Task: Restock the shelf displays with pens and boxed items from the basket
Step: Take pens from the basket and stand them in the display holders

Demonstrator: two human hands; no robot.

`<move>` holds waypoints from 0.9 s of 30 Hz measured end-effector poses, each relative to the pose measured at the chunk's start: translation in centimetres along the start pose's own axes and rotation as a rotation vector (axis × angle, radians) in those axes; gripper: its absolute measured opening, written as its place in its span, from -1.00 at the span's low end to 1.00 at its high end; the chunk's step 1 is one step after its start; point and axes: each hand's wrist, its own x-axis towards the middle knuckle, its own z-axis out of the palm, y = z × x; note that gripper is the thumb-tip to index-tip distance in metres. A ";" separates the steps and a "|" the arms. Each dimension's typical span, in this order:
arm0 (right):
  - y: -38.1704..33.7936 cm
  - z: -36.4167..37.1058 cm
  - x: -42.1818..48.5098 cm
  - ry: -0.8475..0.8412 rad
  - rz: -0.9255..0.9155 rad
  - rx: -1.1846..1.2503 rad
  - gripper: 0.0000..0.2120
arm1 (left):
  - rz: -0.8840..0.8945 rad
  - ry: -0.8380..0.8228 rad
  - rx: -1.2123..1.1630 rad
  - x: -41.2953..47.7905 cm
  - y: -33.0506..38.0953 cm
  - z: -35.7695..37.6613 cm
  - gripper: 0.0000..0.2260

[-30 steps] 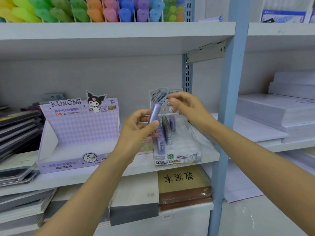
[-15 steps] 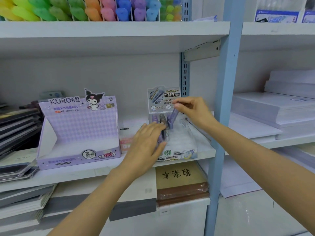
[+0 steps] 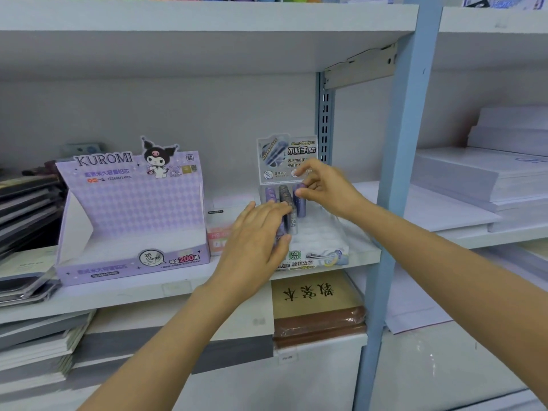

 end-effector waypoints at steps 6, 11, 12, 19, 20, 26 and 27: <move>1.0 1.7 -0.8 0.174 -0.020 -0.170 -0.92 | -0.003 0.001 -0.001 0.1 0.1 0.0 -0.62; -0.8 1.0 -3.1 0.173 -0.041 -0.230 -0.81 | -0.044 0.029 -0.085 -1.6 0.4 -0.7 -0.51; -1.6 1.0 -4.3 0.232 -0.095 -0.197 -0.83 | -0.029 0.074 -0.077 -2.5 0.2 -0.9 -0.52; -5.8 7.1 -15.9 0.113 -0.425 0.121 -0.87 | -0.013 0.182 -0.053 -14.1 -1.3 2.7 -0.82; -5.5 8.9 -17.4 0.013 -0.411 0.106 -0.85 | -0.027 0.089 -0.094 -16.2 -1.4 4.0 -0.85; 2.0 21.4 -24.5 -0.471 -0.072 0.003 -0.86 | -0.424 -0.343 -0.268 -30.2 -2.8 11.9 -0.86; 3.7 23.3 -25.7 -0.525 -0.001 -0.026 -0.85 | -0.508 -0.393 -0.292 -32.3 -3.1 12.9 -0.86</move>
